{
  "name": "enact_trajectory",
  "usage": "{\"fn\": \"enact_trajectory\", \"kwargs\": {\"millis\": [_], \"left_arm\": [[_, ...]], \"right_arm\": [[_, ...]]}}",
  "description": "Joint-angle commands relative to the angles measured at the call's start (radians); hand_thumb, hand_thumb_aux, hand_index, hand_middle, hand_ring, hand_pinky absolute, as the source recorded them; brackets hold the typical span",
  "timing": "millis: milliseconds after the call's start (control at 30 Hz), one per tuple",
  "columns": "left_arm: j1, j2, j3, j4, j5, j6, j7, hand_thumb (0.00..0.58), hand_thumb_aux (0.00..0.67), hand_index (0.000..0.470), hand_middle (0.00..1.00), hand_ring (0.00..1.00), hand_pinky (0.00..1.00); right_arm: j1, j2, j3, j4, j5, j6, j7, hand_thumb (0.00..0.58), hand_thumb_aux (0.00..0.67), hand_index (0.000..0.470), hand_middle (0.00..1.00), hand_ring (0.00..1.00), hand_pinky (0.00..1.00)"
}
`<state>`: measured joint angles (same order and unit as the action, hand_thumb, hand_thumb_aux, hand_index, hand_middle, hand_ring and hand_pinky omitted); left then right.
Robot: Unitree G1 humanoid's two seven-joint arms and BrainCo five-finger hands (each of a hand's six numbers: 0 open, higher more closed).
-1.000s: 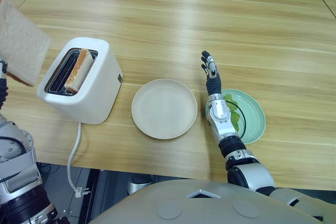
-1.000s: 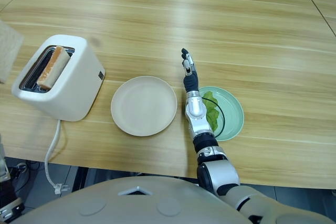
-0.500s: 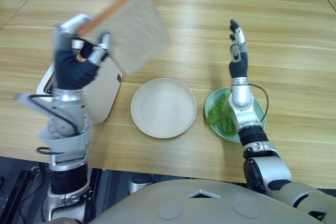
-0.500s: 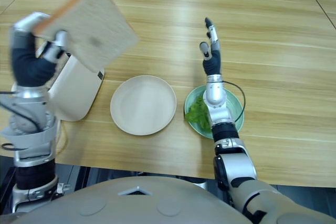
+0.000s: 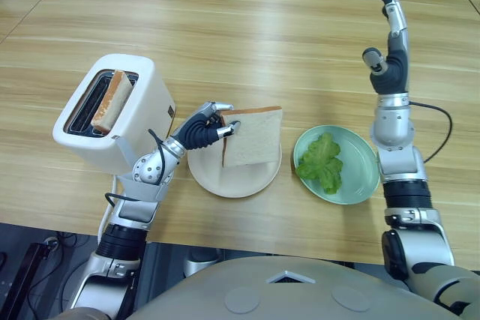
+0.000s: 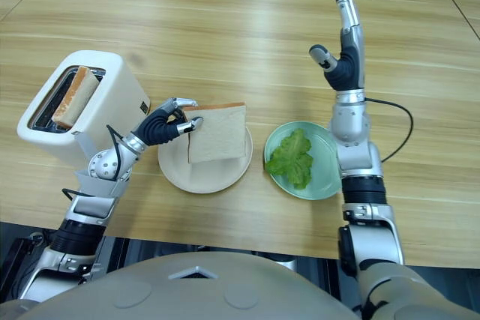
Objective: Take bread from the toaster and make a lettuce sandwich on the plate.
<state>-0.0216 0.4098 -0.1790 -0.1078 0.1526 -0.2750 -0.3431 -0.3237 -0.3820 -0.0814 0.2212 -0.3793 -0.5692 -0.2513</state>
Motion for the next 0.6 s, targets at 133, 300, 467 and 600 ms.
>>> {"fn": "enact_trajectory", "kwargs": {"millis": [133, 300, 467, 600], "left_arm": [[-0.016, 0.025, -0.021, 0.053, 0.033, -0.017, -0.042, 0.580, 0.670, 0.460, 1.00, 1.00, 1.00], [-0.020, 0.027, -0.023, 0.089, 0.068, -0.021, -0.031, 0.580, 0.670, 0.460, 1.00, 1.00, 1.00], [-0.031, 0.022, -0.026, 0.144, 0.112, -0.025, -0.005, 0.580, 0.670, 0.460, 1.00, 1.00, 1.00], [-0.042, 0.015, -0.025, 0.191, 0.131, -0.024, 0.008, 0.580, 0.670, 0.460, 1.00, 1.00, 1.00]], "right_arm": [[0.095, -0.154, -0.056, -0.014, -0.127, -0.001, -0.037, 0.000, 0.000, 0.000, 0.00, 0.00, 0.00], [0.205, -0.269, -0.077, -0.050, -0.242, -0.012, -0.080, 0.000, 0.000, 0.000, 0.00, 0.00, 0.00], [0.308, -0.391, -0.042, -0.108, -0.444, -0.031, -0.143, 0.000, 0.000, 0.000, 0.00, 0.00, 0.00], [0.352, -0.454, 0.000, -0.093, -0.558, -0.023, -0.194, 0.000, 0.000, 0.000, 0.00, 0.00, 0.00]]}}
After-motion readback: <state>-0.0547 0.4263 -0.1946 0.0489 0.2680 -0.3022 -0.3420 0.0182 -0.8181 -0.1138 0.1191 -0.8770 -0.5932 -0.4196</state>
